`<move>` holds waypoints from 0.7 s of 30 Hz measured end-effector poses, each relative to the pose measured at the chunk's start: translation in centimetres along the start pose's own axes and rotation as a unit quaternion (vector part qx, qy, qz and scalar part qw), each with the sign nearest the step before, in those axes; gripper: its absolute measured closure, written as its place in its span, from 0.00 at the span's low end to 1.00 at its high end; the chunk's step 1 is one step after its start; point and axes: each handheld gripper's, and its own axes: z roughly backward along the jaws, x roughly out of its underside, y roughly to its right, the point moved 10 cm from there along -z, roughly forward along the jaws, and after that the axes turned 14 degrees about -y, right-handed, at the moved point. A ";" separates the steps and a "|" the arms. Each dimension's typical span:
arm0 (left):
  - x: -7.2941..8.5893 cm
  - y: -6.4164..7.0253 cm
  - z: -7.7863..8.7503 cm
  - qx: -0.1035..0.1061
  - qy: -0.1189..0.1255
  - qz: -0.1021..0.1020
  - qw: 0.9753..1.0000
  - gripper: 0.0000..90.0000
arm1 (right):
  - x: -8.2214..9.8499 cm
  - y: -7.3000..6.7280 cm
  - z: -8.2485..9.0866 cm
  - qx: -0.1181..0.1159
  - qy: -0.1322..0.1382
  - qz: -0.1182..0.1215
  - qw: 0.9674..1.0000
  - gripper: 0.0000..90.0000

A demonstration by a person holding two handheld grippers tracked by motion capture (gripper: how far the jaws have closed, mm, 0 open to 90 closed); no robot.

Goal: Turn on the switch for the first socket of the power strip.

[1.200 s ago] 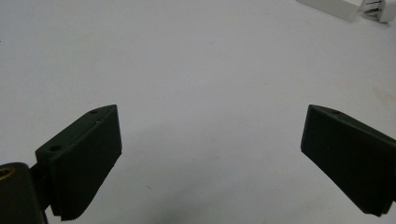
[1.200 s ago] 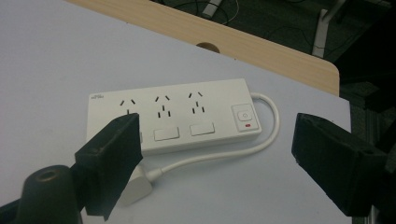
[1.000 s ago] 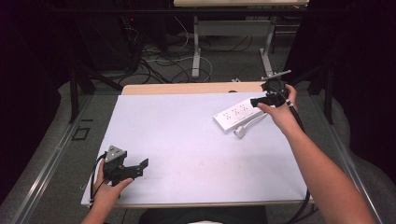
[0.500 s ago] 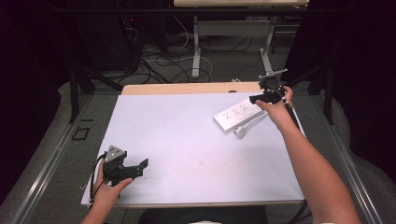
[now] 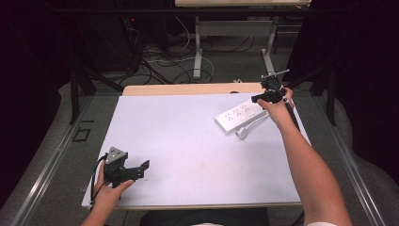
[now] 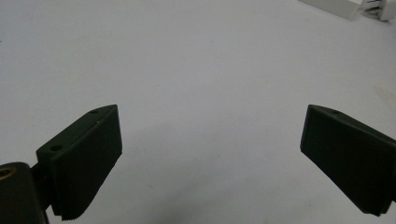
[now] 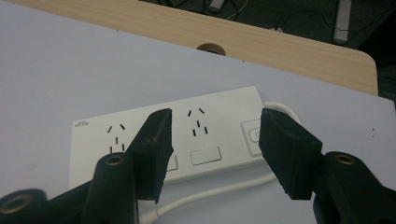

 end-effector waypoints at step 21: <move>0.1 -0.1 0.0 -0.002 -0.002 -0.001 1.000 0.06 | 0.3 0.3 -3.8 0.004 -0.034 -0.009 0.999 0.62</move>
